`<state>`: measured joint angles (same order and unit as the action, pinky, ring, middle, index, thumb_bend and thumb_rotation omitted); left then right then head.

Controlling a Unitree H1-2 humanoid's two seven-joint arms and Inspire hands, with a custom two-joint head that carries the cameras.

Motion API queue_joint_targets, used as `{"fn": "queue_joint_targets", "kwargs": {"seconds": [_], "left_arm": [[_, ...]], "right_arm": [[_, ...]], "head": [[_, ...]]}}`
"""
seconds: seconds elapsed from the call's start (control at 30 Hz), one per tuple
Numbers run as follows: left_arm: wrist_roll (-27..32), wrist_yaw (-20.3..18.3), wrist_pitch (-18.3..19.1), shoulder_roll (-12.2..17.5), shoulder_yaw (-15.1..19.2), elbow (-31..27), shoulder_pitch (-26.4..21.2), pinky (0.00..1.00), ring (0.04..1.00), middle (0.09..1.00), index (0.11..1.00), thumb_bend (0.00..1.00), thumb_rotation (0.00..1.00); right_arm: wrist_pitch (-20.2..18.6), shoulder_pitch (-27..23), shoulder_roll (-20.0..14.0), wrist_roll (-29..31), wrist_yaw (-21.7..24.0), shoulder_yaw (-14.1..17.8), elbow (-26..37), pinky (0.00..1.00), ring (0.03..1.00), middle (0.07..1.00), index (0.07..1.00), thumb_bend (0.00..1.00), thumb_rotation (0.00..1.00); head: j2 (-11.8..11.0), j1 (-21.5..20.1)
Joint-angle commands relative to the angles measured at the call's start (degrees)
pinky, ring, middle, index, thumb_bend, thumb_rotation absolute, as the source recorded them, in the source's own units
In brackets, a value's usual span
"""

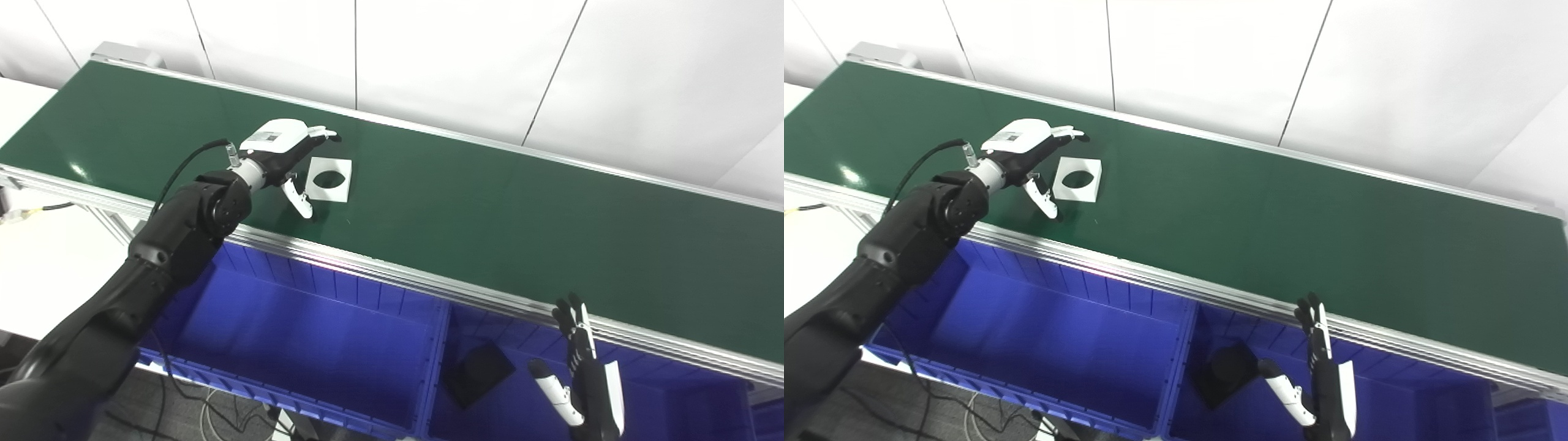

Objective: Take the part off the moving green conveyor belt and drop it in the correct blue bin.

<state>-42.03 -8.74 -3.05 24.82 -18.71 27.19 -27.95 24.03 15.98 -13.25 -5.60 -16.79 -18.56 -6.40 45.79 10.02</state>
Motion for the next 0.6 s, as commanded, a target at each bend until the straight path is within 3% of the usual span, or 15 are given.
{"fn": "queue_joint_targets", "kwargs": {"seconds": [0.0,0.27,0.43,0.57], "left_arm": [[0.0,2.6,-0.9,0.3,0.1,0.6,-3.7,0.89,0.925,0.951,0.896,0.76,0.08],[3.2,2.2,-0.9,-1.6,1.0,3.6,-5.2,0.87,0.944,0.959,0.903,0.72,0.10],[5.3,2.5,-1.3,-2.7,1.2,5.7,-5.8,0.74,0.891,0.946,0.895,0.74,0.10],[6.7,2.3,-3.5,-3.5,0.8,8.0,-6.1,0.70,0.840,0.897,0.864,0.74,0.06]], "right_arm": [[2.9,0.1,0.0,0.0,0.1,0.6,1.9,0.96,0.936,0.945,1.000,0.79,0.75],[2.9,0.6,0.2,-0.5,0.4,0.9,2.8,0.96,0.936,0.944,1.000,0.78,0.76],[2.9,0.8,0.4,-1.2,0.1,1.1,3.3,0.96,0.937,0.941,1.000,0.78,0.76],[2.9,1.0,0.5,-0.5,0.9,1.3,3.6,0.98,0.948,0.944,1.000,0.77,0.76]], "head": [[0.1,0.0],[0.9,-0.1],[1.4,-0.1],[1.6,-0.2]]}}
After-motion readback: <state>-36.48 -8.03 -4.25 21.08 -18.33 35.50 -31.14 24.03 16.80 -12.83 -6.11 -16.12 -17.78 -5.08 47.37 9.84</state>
